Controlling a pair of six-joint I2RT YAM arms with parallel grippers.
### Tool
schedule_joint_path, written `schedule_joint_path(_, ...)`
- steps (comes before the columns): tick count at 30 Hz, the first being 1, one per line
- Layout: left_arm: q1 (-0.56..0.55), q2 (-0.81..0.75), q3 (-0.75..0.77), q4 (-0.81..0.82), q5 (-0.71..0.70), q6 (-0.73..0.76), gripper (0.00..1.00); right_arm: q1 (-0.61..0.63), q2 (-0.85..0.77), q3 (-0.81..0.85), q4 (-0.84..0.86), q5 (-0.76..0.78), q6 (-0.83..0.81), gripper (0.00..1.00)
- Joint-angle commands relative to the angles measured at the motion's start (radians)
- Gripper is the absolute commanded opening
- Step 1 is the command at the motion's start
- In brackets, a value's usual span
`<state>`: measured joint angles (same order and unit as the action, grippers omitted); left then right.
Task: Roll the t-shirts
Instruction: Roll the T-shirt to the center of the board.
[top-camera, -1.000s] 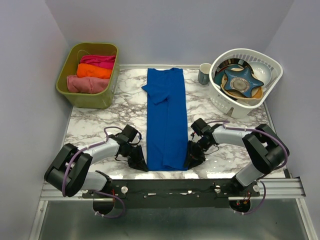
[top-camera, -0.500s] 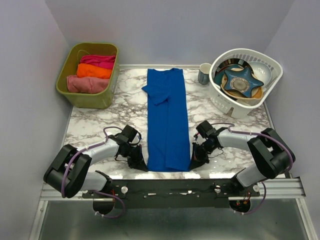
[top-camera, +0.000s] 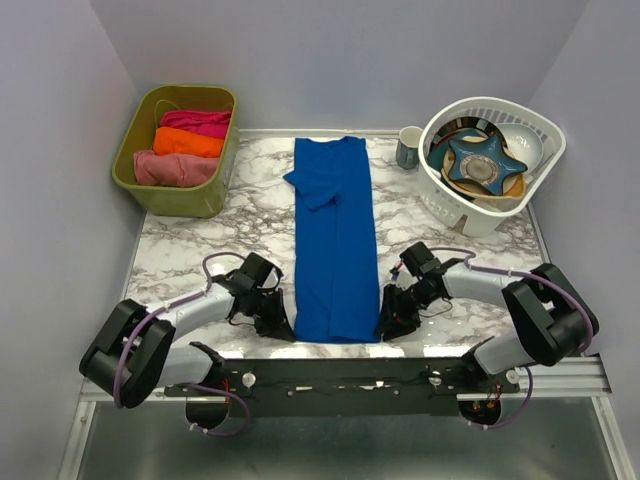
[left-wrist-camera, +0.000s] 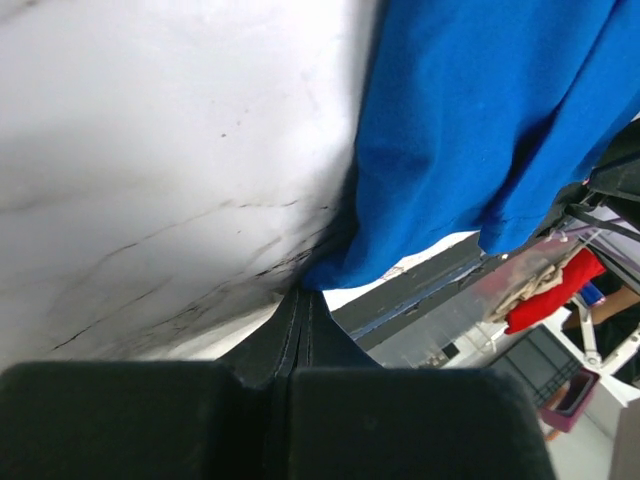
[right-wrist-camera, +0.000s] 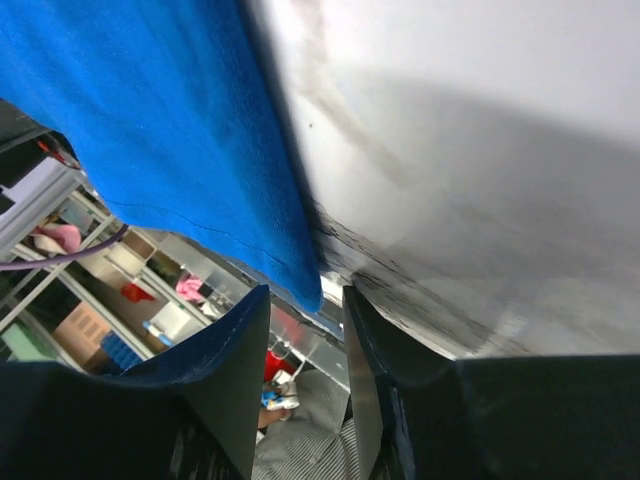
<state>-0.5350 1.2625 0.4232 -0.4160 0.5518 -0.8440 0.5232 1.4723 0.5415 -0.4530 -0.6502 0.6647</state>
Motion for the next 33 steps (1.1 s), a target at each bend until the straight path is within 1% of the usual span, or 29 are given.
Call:
schedule_joint_path(1, -0.023, -0.057, -0.024, 0.049, -0.050, 0.020, 0.00, 0.000, 0.046, -0.063, 0.056, 0.129, -0.025, 0.45)
schedule_joint_path(2, -0.023, -0.061, -0.024, 0.051, -0.052, 0.020, 0.00, 0.001, 0.045, -0.063, 0.060, 0.124, -0.027, 0.44)
schedule_joint_path(4, -0.023, -0.075, -0.024, 0.051, -0.050, 0.022, 0.00, 0.006, 0.048, -0.070, 0.074, 0.103, -0.014, 0.38)
schedule_joint_path(7, -0.023, -0.078, -0.026, 0.054, -0.050, 0.022, 0.00, 0.017, 0.049, -0.081, 0.112, 0.060, 0.004, 0.32)
schedule_joint_path(8, -0.023, -0.080, -0.026, 0.052, -0.053, 0.022, 0.00, 0.020, 0.048, -0.086, 0.122, 0.047, 0.009, 0.29)
schedule_joint_path(9, -0.023, -0.081, -0.024, 0.049, -0.055, 0.025, 0.00, 0.021, 0.046, -0.087, 0.140, 0.037, 0.013, 0.23)
schedule_joint_path(11, -0.023, -0.086, -0.021, 0.048, -0.050, 0.028, 0.00, 0.021, 0.037, -0.086, 0.139, 0.021, 0.012, 0.19)
schedule_joint_path(12, -0.023, -0.094, -0.021, 0.048, -0.046, 0.031, 0.00, 0.021, 0.025, -0.081, 0.129, 0.023, 0.009, 0.01)
schedule_joint_path(17, -0.025, -0.129, -0.012, 0.049, 0.031, 0.040, 0.00, 0.021, -0.043, -0.075, 0.090, -0.046, -0.008, 0.00)
schedule_joint_path(18, -0.032, -0.143, -0.012, 0.057, 0.071, 0.039, 0.00, 0.021, -0.059, -0.074, 0.085, -0.061, -0.013, 0.00)
schedule_joint_path(22, -0.054, -0.170, -0.006, 0.083, 0.135, 0.048, 0.00, 0.020, -0.130, -0.040, 0.083, -0.127, -0.045, 0.00)
schedule_joint_path(28, -0.053, -0.184, 0.011, 0.068, 0.148, 0.063, 0.00, -0.014, -0.164, 0.005, 0.013, -0.163, -0.100, 0.00)
schedule_joint_path(33, 0.044, -0.178, 0.040, 0.007, 0.111, 0.089, 0.00, -0.068, -0.156, 0.037, -0.047, -0.143, -0.139, 0.00)
